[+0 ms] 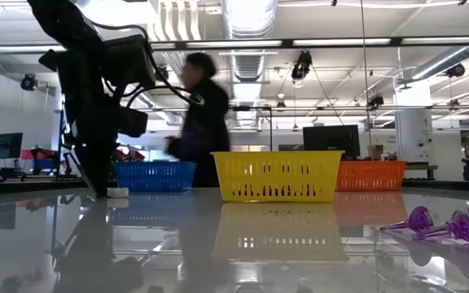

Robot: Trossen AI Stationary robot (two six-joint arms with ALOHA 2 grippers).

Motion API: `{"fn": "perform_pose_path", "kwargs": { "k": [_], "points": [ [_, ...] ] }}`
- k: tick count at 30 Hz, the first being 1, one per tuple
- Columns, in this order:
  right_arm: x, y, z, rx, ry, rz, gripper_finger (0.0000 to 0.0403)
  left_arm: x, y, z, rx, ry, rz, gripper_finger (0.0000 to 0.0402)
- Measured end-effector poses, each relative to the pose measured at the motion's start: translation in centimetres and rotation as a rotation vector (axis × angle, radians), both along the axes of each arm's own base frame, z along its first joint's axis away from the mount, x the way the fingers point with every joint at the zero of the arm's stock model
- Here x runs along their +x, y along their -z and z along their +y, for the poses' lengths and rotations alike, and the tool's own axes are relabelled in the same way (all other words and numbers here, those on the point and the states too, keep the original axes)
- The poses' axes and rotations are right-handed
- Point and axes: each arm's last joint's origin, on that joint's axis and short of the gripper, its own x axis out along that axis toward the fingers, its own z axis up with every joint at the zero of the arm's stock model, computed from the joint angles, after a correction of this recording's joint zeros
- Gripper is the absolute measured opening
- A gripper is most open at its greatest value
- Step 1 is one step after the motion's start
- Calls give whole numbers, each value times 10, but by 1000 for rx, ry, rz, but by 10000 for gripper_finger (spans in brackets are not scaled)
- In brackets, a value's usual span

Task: Sort Halloween decoration
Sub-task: Put the white skeleton toy into the orange bin

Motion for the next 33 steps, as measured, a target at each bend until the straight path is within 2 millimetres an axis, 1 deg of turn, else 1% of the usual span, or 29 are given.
{"fn": "perform_pose_path", "kwargs": {
  "k": [7,14,17,22,25,29,33],
  "points": [
    [-1,-1,-1,-10,48,-11,132,11,-14,-1,-10,88,-63,1],
    [-13,-11,1,-1,76,-48,132,27,-39,0,14,148,-145,0],
    [-17,-14,2,-17,88,-64,132,28,-48,0,27,200,-113,0],
    [-18,-14,6,-29,83,-70,132,24,-56,0,58,360,-28,1],
    [-18,-14,7,-29,81,-68,132,26,-62,-1,85,467,-30,14],
    [-18,-13,8,-26,80,-67,132,27,-64,-3,92,650,-51,43],
    [-18,-13,8,-19,94,-66,132,28,-64,-3,122,749,-56,72]
  ]
}}
